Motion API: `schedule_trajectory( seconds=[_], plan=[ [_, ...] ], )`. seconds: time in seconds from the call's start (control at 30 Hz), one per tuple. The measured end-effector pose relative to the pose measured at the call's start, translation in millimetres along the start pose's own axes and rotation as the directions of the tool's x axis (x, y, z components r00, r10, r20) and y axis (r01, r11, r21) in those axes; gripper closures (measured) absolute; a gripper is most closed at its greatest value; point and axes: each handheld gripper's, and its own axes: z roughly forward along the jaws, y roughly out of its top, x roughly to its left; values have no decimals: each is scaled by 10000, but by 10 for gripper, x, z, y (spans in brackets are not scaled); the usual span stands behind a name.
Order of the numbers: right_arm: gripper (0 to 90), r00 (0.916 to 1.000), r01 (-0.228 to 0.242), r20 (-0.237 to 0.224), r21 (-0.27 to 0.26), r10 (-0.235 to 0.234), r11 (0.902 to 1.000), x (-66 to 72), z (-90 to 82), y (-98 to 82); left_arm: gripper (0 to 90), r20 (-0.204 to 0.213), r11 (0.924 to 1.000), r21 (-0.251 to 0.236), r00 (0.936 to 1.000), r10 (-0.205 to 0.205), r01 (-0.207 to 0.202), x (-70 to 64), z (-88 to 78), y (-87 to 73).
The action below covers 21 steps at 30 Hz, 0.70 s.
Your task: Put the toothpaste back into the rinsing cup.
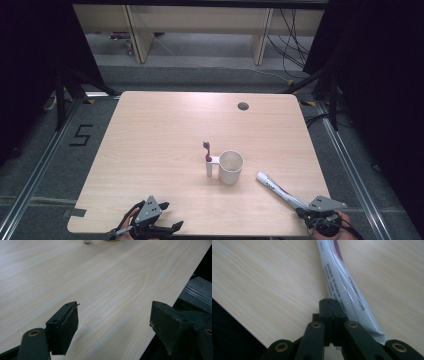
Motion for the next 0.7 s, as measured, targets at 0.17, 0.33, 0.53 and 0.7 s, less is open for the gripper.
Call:
schedule_trajectory(
  seconds=[0.17, 0.33, 0.53, 0.7],
  plan=[
    [899, 9992, -238, 333, 87, 235, 9997, -124, 22, 16, 224, -35, 10000, 66, 10000, -30, 30, -5, 2, -2],
    [899, 9979, -99, 645, 79, 93, 9999, -304, 83, 55, 224, -17, 9999, 94, 10000, -57, 57, -1, 5, 1],
    [899, 9940, -714, 854, 265, 689, 9971, -463, 188, 143, 232, -58, 9999, 116, 10000, 24, -23, 0, 4, -5],
    [899, 9944, -304, 1017, 193, 283, 9994, -632, 288, 297, 233, -52, 9999, 168, 10000, -11, 11, -1, 7, 0]
  ],
)
